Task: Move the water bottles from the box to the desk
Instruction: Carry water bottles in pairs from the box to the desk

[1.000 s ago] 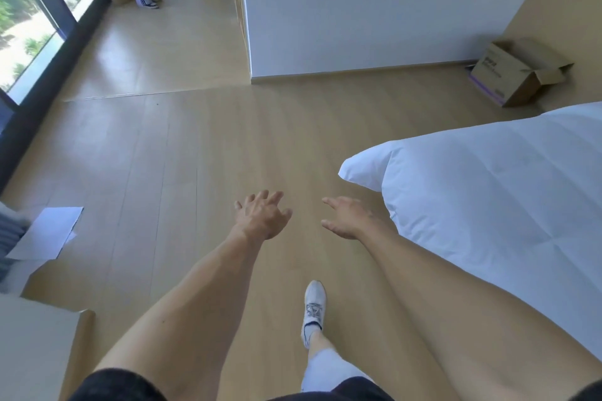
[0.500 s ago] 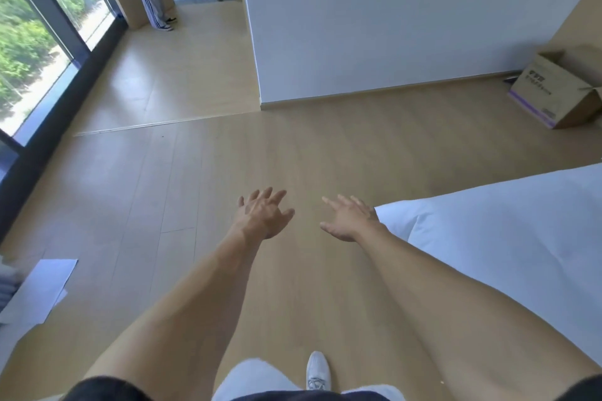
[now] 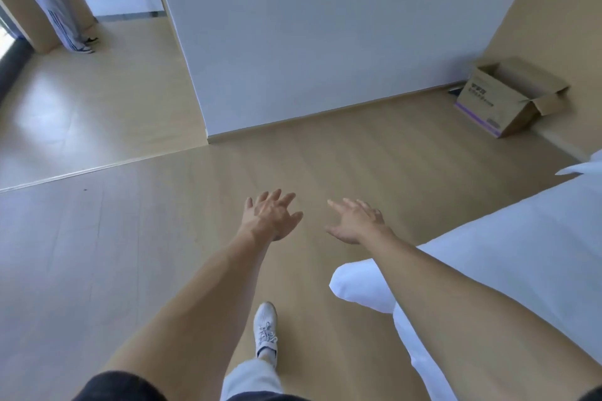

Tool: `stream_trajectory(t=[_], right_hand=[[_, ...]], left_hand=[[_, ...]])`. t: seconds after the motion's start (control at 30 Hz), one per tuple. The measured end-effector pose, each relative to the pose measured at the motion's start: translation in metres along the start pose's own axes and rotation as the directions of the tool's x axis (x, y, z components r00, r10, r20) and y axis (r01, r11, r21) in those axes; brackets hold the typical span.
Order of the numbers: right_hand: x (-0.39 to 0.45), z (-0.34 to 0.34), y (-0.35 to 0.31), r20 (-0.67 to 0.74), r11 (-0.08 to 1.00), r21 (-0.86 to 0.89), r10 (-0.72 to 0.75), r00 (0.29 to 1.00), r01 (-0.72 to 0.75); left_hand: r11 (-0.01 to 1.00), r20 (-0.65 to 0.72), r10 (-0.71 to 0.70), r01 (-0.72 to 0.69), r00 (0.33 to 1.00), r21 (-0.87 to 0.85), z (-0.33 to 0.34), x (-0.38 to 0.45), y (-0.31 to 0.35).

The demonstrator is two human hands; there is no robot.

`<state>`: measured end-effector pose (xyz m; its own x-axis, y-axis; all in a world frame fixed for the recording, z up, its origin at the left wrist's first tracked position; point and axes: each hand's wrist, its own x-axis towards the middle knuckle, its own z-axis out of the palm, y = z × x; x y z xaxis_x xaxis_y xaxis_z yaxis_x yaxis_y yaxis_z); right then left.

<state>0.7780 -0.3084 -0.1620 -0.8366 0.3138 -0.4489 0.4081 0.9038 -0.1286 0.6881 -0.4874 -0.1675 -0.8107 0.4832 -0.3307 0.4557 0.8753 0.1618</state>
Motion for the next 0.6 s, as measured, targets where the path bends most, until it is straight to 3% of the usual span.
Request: stream_trajectory(t=[0.33, 0.6], right_hand=[[0.157, -0.097, -0.009, -0.007, 0.99, 0.066, 0.123, 0.992, -0.123], [0.251, -0.142, 0.031, -0.027, 0.971, 0.111, 0.215, 0.976, -0.211]], left_hand=[[0.987, 0.051, 0.147, -0.15, 0.988, 0.058, -0.095, 0.208, -0.018], [0.958, 0.096, 0.266, -0.273, 0.959, 0.081, -0.121, 0.335, 0.028]])
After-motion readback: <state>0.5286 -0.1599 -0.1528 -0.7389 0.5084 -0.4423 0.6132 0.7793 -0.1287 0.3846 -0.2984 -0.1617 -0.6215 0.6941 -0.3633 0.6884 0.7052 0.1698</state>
